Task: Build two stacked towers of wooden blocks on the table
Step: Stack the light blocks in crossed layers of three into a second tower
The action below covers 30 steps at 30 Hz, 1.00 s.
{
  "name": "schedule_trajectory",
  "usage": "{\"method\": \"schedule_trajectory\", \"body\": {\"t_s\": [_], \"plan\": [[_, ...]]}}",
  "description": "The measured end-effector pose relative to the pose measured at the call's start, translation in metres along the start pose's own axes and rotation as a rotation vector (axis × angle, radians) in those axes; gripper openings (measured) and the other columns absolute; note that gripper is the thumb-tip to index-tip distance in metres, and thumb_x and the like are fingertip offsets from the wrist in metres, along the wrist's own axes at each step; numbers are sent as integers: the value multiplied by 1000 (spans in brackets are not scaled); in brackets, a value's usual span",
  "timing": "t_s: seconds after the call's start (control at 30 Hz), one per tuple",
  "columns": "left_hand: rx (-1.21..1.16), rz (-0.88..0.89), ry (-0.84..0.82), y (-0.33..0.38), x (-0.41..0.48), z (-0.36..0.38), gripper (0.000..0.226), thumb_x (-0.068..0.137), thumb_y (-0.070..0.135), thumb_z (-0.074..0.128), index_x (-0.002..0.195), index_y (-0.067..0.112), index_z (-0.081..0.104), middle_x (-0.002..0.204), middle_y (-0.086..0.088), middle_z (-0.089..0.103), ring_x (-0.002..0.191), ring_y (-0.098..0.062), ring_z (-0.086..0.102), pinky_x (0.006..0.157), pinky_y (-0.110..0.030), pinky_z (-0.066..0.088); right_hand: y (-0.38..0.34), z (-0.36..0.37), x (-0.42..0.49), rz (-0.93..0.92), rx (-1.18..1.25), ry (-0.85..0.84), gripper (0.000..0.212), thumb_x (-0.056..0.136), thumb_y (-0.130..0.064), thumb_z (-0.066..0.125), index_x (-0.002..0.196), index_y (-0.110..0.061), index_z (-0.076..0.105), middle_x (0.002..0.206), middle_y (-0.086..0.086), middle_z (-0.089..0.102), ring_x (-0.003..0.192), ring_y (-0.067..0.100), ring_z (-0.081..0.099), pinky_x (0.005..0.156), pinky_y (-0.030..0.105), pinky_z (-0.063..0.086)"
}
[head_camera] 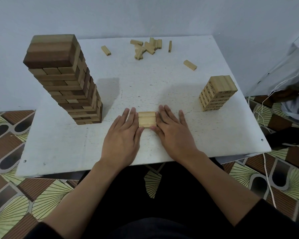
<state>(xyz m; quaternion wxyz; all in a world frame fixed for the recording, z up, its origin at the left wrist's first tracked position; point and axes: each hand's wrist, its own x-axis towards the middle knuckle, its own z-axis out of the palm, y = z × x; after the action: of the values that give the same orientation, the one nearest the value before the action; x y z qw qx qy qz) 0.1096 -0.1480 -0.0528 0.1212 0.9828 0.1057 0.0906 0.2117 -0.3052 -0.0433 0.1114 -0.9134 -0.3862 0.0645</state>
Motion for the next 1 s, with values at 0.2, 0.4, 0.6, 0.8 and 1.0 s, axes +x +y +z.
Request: {"method": "schedule_trajectory", "body": {"t_s": [0.2, 0.4, 0.6, 0.8, 1.0], "plan": [[11, 1, -21, 1, 1, 0, 62, 108, 42, 16, 156, 6, 33, 165, -3, 26, 155, -19, 17, 126, -37, 16, -1, 0, -1, 2, -1, 35, 84, 95, -59, -3, 156, -12, 28, 167, 2, 16, 155, 13, 2, 125, 45, -6], [48, -5, -38, 2, 0, 0, 61, 108, 38, 17, 156, 4, 31, 166, -6, 24, 156, -21, 15, 127, -38, 14, 0, -2, 0, -6, -14, 37, 83, 95, -59, -2, 156, -12, 31, 166, 4, 19, 155, 15, 5, 126, 47, -1], [59, 4, -46, 2, -1, -2, 61, 108, 37, 16, 156, 4, 31, 166, -6, 24, 156, -21, 15, 127, -39, 15, -1, -2, 0, -1, -44, 31, 82, 96, -59, -1, 156, -13, 31, 166, 3, 19, 155, 14, 6, 126, 47, 0], [19, -13, -26, 1, -1, -2, 60, 108, 39, 19, 155, 7, 35, 165, -2, 28, 155, -17, 17, 126, -37, 16, 0, -4, 0, 3, -44, 24, 83, 94, -60, -3, 157, -16, 29, 167, 1, 17, 155, 12, 5, 126, 44, -1], [5, 2, -37, -2, 1, -4, 61, 107, 42, 18, 155, 8, 37, 164, -1, 30, 155, -17, 19, 126, -38, 19, 3, -4, -1, 9, 4, 45, 81, 95, -64, 4, 155, -19, 35, 166, -2, 20, 155, 9, 7, 126, 43, 3]]}}
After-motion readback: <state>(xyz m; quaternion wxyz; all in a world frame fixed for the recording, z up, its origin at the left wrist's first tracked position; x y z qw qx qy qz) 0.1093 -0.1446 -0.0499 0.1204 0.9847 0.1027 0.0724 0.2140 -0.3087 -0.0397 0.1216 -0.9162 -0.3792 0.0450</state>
